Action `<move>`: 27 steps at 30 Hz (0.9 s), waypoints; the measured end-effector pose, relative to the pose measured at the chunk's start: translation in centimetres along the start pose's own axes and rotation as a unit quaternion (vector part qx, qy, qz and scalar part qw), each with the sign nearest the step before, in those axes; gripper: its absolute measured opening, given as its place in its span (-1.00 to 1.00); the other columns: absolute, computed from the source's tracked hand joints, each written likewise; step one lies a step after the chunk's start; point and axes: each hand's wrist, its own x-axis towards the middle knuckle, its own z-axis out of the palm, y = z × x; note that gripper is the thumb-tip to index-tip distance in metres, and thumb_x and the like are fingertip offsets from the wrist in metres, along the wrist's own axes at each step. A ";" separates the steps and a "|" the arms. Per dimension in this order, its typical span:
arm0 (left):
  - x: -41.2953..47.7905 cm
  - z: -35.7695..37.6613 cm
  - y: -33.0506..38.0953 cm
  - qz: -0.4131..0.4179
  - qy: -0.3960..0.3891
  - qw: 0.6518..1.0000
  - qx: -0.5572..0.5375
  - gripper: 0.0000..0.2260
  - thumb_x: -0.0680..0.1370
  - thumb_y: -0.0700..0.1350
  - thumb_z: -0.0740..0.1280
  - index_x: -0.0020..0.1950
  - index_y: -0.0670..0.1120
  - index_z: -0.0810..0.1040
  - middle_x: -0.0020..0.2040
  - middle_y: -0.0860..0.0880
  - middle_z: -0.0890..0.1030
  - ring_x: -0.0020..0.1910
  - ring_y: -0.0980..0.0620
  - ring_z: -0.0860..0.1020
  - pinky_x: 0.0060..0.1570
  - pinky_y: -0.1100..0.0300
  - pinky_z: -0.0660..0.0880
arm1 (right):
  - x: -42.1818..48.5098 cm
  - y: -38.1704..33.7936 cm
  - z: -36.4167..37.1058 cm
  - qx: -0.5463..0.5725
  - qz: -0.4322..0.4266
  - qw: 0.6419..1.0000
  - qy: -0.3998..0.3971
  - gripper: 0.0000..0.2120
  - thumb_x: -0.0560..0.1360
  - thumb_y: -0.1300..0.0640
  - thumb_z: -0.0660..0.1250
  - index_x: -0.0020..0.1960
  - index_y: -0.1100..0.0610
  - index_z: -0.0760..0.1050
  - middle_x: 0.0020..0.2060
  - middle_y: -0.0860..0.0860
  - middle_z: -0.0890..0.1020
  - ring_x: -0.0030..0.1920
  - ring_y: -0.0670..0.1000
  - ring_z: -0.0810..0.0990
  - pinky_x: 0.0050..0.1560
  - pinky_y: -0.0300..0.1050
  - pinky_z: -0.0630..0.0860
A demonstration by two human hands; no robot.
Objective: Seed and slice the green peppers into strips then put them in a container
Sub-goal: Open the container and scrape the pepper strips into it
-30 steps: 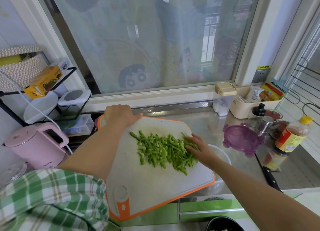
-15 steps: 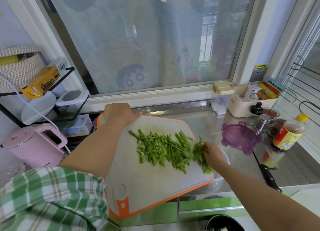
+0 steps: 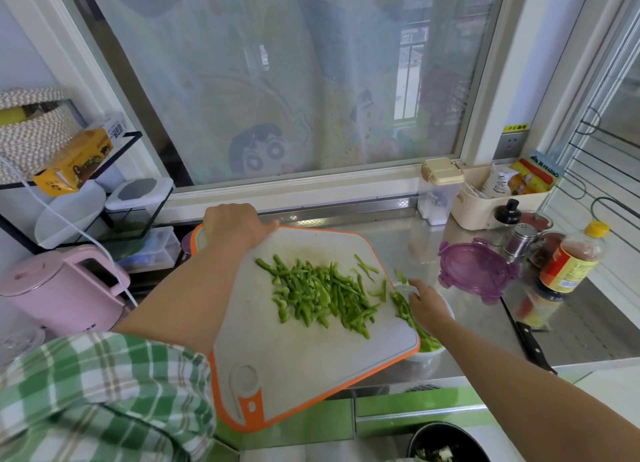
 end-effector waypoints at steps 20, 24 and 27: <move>-0.4 -0.4 -0.5 -0.005 0.005 1.000 -0.007 -0.39 0.55 0.38 0.04 0.21 -0.08 0.55 0.15 -0.08 0.60 0.15 -0.13 0.53 0.06 0.07 0.36 | -0.3 -1.0 1.0 -0.007 -0.233 0.972 -0.004 -0.57 0.54 0.22 0.29 0.38 -0.01 0.41 0.39 -0.02 0.40 0.30 0.03 0.44 0.26 -0.02 0.43; -0.5 -0.5 -0.4 -0.002 0.008 1.000 -0.014 -0.39 0.55 0.37 0.04 0.20 -0.08 0.56 0.14 -0.09 0.61 0.15 -0.13 0.53 0.07 0.06 0.37 | -0.4 -1.3 2.3 -0.012 -0.272 0.962 -0.032 -0.58 0.54 0.22 0.30 0.38 0.01 0.43 0.32 0.01 0.48 0.29 0.05 0.45 0.28 -0.08 0.39; -0.6 -0.4 -0.4 -0.001 0.007 1.000 -0.011 -0.39 0.55 0.38 0.05 0.19 -0.08 0.56 0.13 -0.08 0.61 0.13 -0.13 0.54 0.05 0.07 0.37 | -0.2 -0.3 2.3 -0.050 -0.226 0.973 -0.015 -0.62 0.54 0.25 0.27 0.34 0.06 0.47 0.25 0.06 0.52 0.24 0.09 0.48 0.21 -0.13 0.36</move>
